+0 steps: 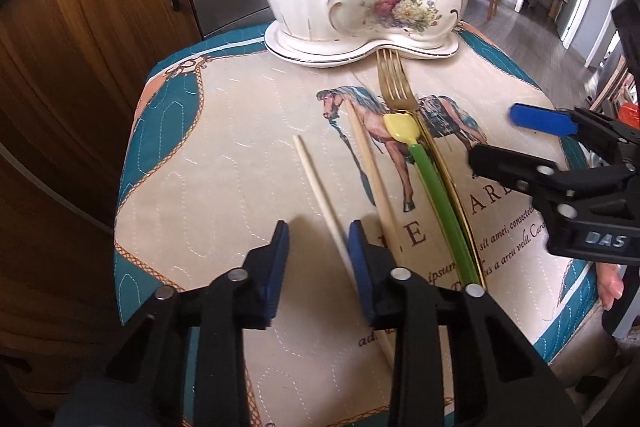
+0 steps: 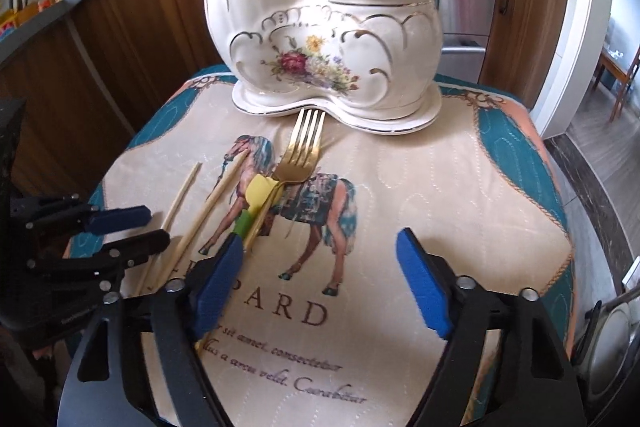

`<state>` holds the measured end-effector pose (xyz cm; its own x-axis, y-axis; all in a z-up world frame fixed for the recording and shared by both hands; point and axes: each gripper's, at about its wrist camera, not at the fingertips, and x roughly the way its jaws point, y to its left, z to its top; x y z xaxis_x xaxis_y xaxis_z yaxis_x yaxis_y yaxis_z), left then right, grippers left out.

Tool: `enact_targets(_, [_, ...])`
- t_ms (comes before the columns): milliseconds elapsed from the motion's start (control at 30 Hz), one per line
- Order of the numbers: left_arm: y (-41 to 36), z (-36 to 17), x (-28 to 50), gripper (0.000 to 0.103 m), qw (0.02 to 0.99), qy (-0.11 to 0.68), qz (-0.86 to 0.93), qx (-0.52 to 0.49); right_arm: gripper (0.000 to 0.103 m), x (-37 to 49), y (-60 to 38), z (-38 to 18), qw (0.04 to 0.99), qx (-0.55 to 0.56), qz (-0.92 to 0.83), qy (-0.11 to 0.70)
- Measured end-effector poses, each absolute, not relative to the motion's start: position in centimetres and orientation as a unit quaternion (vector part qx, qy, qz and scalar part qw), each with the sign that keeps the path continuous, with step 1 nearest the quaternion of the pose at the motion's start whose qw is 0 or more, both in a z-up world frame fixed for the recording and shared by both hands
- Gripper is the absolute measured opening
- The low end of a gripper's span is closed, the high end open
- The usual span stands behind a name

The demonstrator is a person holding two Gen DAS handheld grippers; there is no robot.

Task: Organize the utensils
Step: 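Grasp a wooden chopstick with the left gripper while the right grasps the gold fork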

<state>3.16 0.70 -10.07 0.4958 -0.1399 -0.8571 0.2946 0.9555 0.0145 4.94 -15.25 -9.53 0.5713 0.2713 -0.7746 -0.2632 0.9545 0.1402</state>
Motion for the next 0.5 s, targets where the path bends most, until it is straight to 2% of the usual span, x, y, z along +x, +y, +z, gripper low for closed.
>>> enact_targets(233, [0.5, -9.9, 2.7, 0.01, 0.855, 0.495, -0.135, 0.081, 0.043, 6.2, -13.1, -9.9, 0.87, 0.009, 0.172, 0.463])
enact_targets(400, [0.5, -9.9, 2.6, 0.01, 0.856, 0.492, -0.137, 0.079, 0.023, 7.1, -11.9, -9.9, 0.867, 0.006, 0.167, 0.468])
enact_targets(500, [0.6, -10.0, 2.6, 0.01, 0.857, 0.49, -0.139, 0.08, 0.02, 7.9, -11.5, -10.0, 0.86, 0.012, 0.161, 0.485])
